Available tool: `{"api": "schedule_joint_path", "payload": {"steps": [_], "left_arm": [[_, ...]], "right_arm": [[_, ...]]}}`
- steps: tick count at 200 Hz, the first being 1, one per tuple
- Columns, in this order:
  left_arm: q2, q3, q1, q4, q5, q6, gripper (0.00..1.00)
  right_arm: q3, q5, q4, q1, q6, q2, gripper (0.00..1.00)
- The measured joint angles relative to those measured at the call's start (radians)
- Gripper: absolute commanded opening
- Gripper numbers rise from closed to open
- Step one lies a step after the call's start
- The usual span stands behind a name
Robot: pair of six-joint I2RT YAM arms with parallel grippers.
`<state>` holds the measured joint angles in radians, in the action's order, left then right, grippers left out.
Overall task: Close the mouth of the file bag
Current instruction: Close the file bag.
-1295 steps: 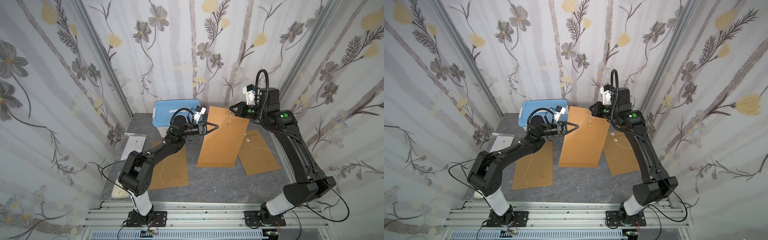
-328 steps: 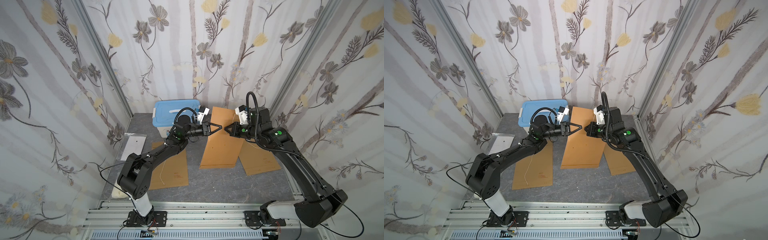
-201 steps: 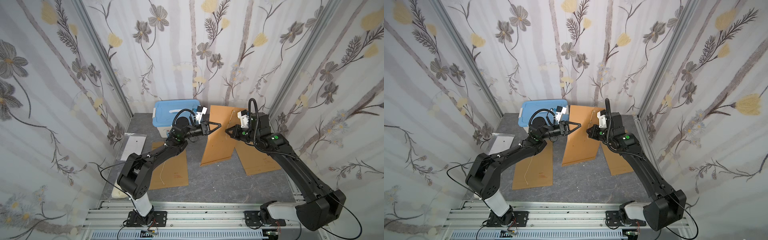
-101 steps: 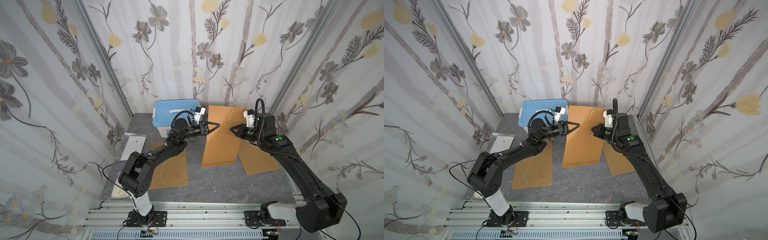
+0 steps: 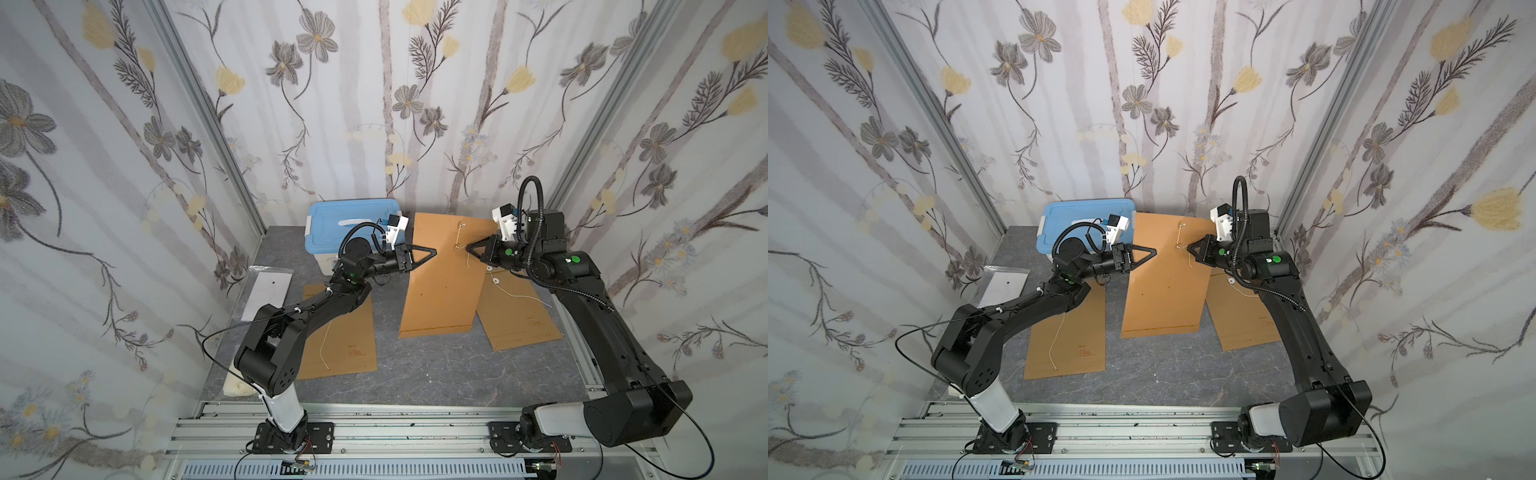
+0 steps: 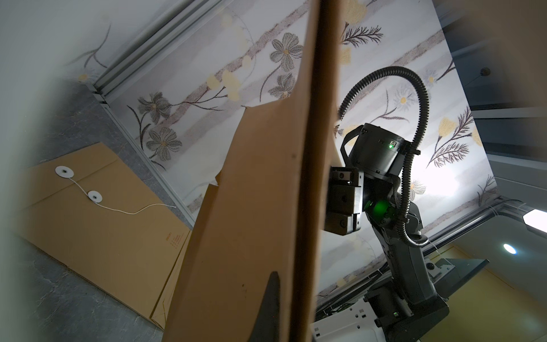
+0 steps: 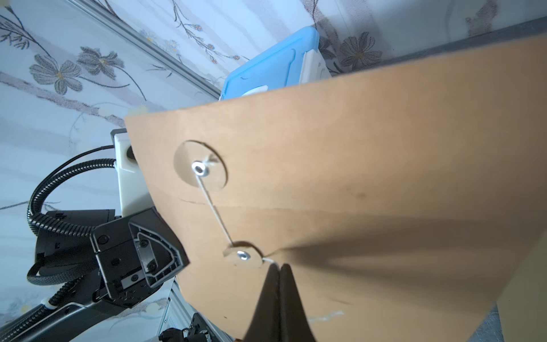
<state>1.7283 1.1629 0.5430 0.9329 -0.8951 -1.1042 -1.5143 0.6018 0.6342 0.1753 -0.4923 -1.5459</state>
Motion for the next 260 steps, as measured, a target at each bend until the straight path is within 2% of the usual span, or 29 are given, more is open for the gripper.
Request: {"api": "schedule_joint_path", "payload": {"steps": [76, 131, 260], "left_arm": [[-0.014, 0.016, 0.0, -0.101, -0.023, 0.071, 0.0], [-0.023, 0.026, 0.011, -0.117, -0.043, 0.106, 0.0], [-0.026, 0.027, 0.01, -0.144, -0.069, 0.132, 0.0]], "right_arm": [[-0.086, 0.049, 0.098, 0.018, 0.011, -0.026, 0.0], [-0.156, 0.024, 0.154, 0.04, 0.0, -0.059, 0.0], [-0.168, 0.051, 0.15, 0.003, -0.06, -0.088, 0.0]]}}
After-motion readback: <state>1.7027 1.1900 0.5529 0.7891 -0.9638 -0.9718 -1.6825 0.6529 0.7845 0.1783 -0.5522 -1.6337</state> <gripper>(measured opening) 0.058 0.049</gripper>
